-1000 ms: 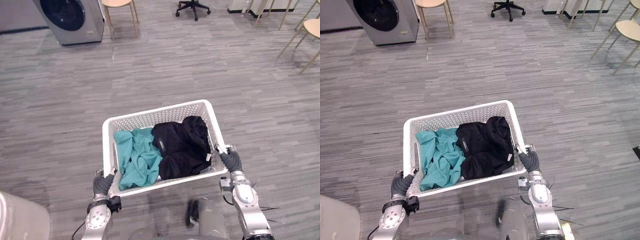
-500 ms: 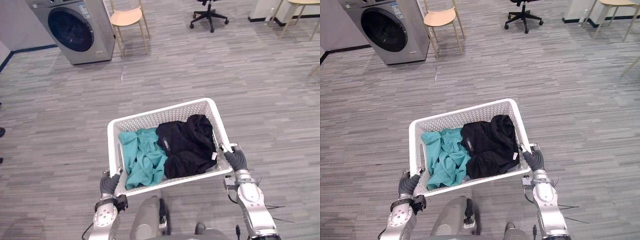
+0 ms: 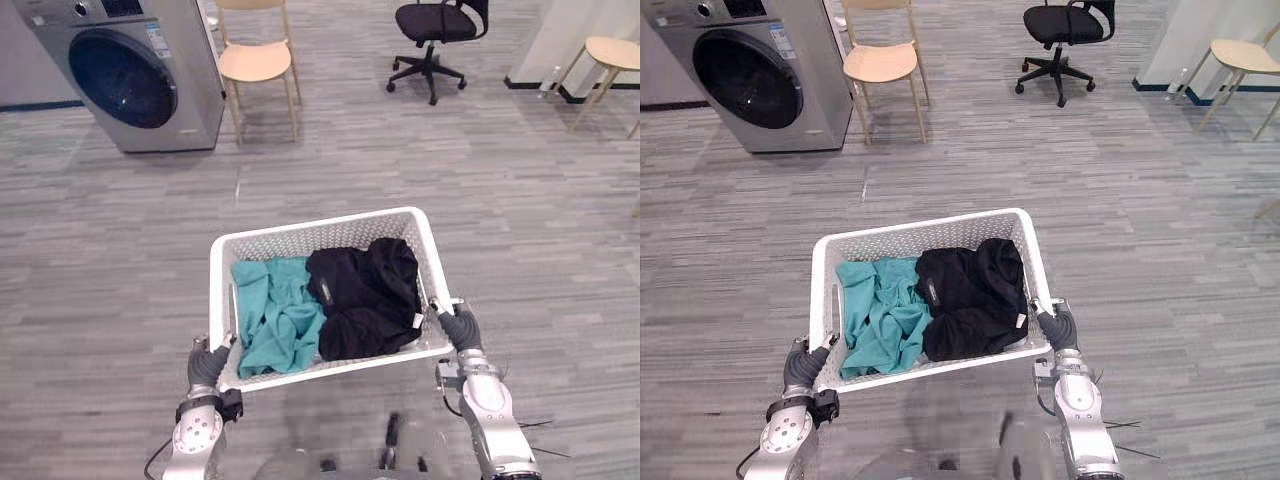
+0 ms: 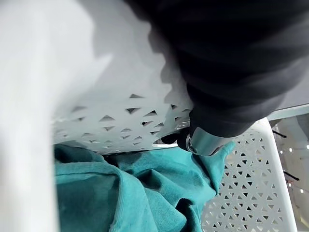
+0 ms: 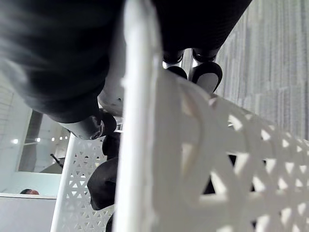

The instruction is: Pick up the laundry basket with both hands and put the clothes into the washing machine.

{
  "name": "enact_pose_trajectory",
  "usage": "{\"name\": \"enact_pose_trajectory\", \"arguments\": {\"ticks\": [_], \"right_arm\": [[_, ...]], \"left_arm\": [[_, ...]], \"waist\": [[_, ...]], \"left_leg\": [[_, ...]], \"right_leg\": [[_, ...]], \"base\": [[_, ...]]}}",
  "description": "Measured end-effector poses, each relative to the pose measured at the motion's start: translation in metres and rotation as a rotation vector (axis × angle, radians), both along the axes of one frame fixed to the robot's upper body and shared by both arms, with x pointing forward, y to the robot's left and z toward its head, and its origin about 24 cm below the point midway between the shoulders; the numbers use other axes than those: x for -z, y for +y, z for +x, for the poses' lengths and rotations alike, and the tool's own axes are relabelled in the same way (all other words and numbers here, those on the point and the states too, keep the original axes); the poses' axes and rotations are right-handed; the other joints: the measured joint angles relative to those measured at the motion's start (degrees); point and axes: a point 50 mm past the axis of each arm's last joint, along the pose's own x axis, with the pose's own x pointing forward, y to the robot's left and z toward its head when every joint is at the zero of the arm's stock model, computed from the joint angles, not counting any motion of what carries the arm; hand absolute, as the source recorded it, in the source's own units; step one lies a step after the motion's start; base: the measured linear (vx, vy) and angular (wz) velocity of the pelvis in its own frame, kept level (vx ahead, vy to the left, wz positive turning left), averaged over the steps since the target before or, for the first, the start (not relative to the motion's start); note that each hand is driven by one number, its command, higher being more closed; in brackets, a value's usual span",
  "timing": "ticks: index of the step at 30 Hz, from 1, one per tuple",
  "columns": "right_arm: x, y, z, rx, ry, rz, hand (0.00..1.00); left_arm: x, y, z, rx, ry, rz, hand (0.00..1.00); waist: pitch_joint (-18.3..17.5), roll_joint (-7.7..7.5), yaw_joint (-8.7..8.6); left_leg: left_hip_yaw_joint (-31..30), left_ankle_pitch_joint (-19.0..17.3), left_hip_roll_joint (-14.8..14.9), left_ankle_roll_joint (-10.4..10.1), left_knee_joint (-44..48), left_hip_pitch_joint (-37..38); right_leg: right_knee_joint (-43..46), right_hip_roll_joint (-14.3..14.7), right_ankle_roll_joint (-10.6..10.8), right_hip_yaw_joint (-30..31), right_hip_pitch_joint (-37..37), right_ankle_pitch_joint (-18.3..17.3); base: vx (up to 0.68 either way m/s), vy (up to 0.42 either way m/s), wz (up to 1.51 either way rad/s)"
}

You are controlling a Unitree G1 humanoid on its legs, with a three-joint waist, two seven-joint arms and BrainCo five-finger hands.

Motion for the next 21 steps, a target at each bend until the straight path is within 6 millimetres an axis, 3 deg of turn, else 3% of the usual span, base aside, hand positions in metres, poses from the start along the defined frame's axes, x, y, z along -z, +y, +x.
{"name": "enact_pose_trajectory", "arguments": {"ticks": [1,2,3,4,5,6,7,8,9,10,11,13,14,15,16,17,18,19,20,21], "right_arm": [[0.001,-0.001,-0.002,0.007,0.004,0.001,1.0],[0.001,-0.002,-0.004,0.012,0.007,0.001,1.0],[0.003,-0.003,-0.01,0.018,0.018,-0.001,1.0],[0.005,-0.007,-0.014,0.021,0.034,-0.013,1.0],[0.004,-0.009,-0.011,0.018,0.039,-0.025,1.0],[0.001,-0.01,-0.009,0.014,0.026,-0.034,1.0],[-0.003,-0.013,-0.006,0.01,0.016,-0.052,1.0],[-0.002,-0.015,-0.007,0.011,0.023,-0.058,1.0],[-0.002,-0.016,-0.008,0.023,0.022,-0.056,1.0],[-0.002,-0.015,-0.007,0.032,0.017,-0.046,1.0],[-0.005,-0.012,-0.006,0.029,0.001,-0.036,1.0],[-0.009,-0.011,-0.005,0.023,-0.019,-0.036,1.0],[-0.012,-0.01,-0.003,0.02,-0.034,-0.038,1.0],[-0.012,-0.01,-0.001,0.02,-0.035,-0.039,1.0],[-0.012,-0.012,0.0,0.02,-0.032,-0.047,1.0],[-0.009,-0.012,0.0,0.022,-0.021,-0.045,1.0],[-0.005,-0.01,0.0,0.024,-0.007,-0.039,1.0],[-0.005,-0.011,0.002,0.036,-0.005,-0.041,1.0],[-0.006,-0.012,0.002,0.039,-0.009,-0.043,1.0],[-0.006,-0.014,0.002,0.046,-0.012,-0.045,1.0]], "left_arm": [[0.0,-0.001,0.0,0.007,0.003,0.001,1.0],[0.001,-0.001,0.0,0.01,0.004,0.003,1.0],[0.003,-0.003,-0.001,0.019,0.014,-0.001,1.0],[0.008,-0.008,-0.001,0.021,0.033,-0.015,1.0],[0.011,-0.01,-0.003,0.013,0.042,-0.032,1.0],[0.011,-0.012,-0.002,0.016,0.043,-0.036,1.0],[0.013,-0.016,-0.002,0.011,0.046,-0.057,1.0],[0.016,-0.019,-0.005,0.004,0.06,-0.071,1.0],[0.017,-0.019,-0.007,0.007,0.068,-0.073,1.0],[0.017,-0.019,-0.007,0.008,0.068,-0.071,1.0],[0.016,-0.017,-0.007,0.009,0.061,-0.066,1.0],[0.015,-0.016,-0.006,0.009,0.049,-0.066,1.0],[0.012,-0.015,-0.005,0.008,0.035,-0.064,1.0],[0.011,-0.015,-0.004,0.009,0.029,-0.064,1.0],[0.01,-0.016,-0.004,0.008,0.027,-0.067,1.0],[0.011,-0.015,-0.006,0.005,0.032,-0.065,1.0],[0.011,-0.013,-0.007,0.003,0.034,-0.059,1.0],[0.008,-0.014,-0.004,0.006,0.022,-0.059,1.0],[0.007,-0.015,-0.003,0.008,0.015,-0.061,1.0],[0.006,-0.017,-0.001,0.016,0.01,-0.065,1.0]], "waist": [[-0.1,-0.15,-1.13],[-0.1,-0.38,-1.45],[-0.3,-0.16,-1.8],[-1.2,1.63,-2.09],[-1.9,3.5,-1.54],[-2.0,4.25,-1.59],[-1.3,5.42,-1.45],[-0.8,5.89,-0.65],[-0.3,7.1,0.0],[0.1,6.82,0.66],[0.6,5.32,2.31],[0.6,4.18,3.49],[0.9,3.51,3.97],[1.0,3.38,4.29],[1.0,3.33,4.96],[0.6,3.45,5.16],[0.2,1.75,5.0],[-0.6,0.63,4.54],[-0.6,0.61,4.68],[-0.6,0.42,4.85]], "left_leg": [[-1.5,-1.0,0.4,-1.8,-1.1,2.8],[-2.2,-1.7,0.4,-3.0,-1.4,4.0],[-4.5,-3.8,1.0,-4.7,-0.6,7.5],[-5.8,-4.6,2.4,-5.4,1.7,8.5],[-6.0,-4.0,4.5,-6.2,6.4,7.3],[-5.8,-1.4,5.0,-7.5,14.7,4.2],[-4.1,8.0,6.2,-8.0,27.9,-0.9],[-1.6,21.0,8.4,-8.6,37.1,-4.5],[0.9,19.5,12.9,-7.7,50.1,-9.7],[2.7,15.4,14.7,-5.7,56.6,-13.9],[4.7,10.2,14.4,-3.5,57.0,-20.2],[5.9,6.4,12.9,-3.9,50.0,-27.0],[5.8,5.8,11.6,-4.2,40.4,-31.6],[5.3,6.0,11.1,-4.6,34.6,-33.3],[4.8,8.5,10.7,-7.7,21.7,-34.6],[6.6,16.8,10.5,-7.0,14.4,-34.0],[7.6,14.8,8.5,-2.8,15.7,-33.5],[7.8,11.1,7.0,0.6,19.8,-35.0],[7.9,8.9,6.7,2.3,22.1,-35.5],[8.2,4.7,6.1,2.9,25.2,-35.0]], "right_leg": [[-13.6,2.3,0.0,1.7,-0.8,5.4],[-19.1,2.9,-0.4,2.2,-1.0,8.5],[-20.1,4.6,-3.3,3.6,-1.1,17.2],[-15.6,5.8,-3.7,3.9,-1.3,19.3],[-12.0,6.2,-5.4,2.4,-1.5,16.3],[-9.3,6.2,-5.6,1.5,-1.3,13.2],[-8.7,6.7,-6.0,0.7,2.1,10.1],[-11.2,7.5,-5.7,1.0,7.0,8.0],[-15.7,9.1,-5.8,0.7,13.7,7.0],[-19.3,9.8,-5.8,1.1,18.6,6.5],[-26.1,9.2,-5.5,2.7,25.7,6.0],[-31.1,7.5,-5.0,3.4,30.2,5.6],[-33.4,5.8,-2.9,3.8,33.3,4.3],[-34.1,4.9,-1.6,3.9,34.6,3.4],[-35.5,3.3,0.2,4.2,37.2,1.6],[-37.3,2.0,2.3,4.5,41.2,-0.4],[-37.9,0.1,2.0,4.5,42.6,-0.8],[-36.7,-1.7,3.1,4.4,42.6,0.9],[-34.5,-2.2,3.8,4.5,42.0,1.2],[-25.3,-3.4,4.6,5.5,39.4,1.2]], "base": [[0.81,-0.052,0.76],[0.73,-0.093,0.8],[0.62,-0.104,0.69],[0.8,-0.134,0.45],[0.81,-0.133,0.21],[0.94,-0.139,0.03],[0.77,-0.116,0.02],[0.77,-0.095,-0.01],[0.74,-0.035,-0.11],[0.99,-0.006,-0.18],[0.69,0.02,-0.21],[0.66,0.105,-0.2],[0.64,0.158,-0.19],[0.64,0.213,-0.23],[0.69,0.279,-0.2],[0.85,0.343,-0.13],[0.91,0.373,0.1],[0.64,0.269,0.21],[0.78,0.337,0.27],[0.75,0.341,0.13]]}}
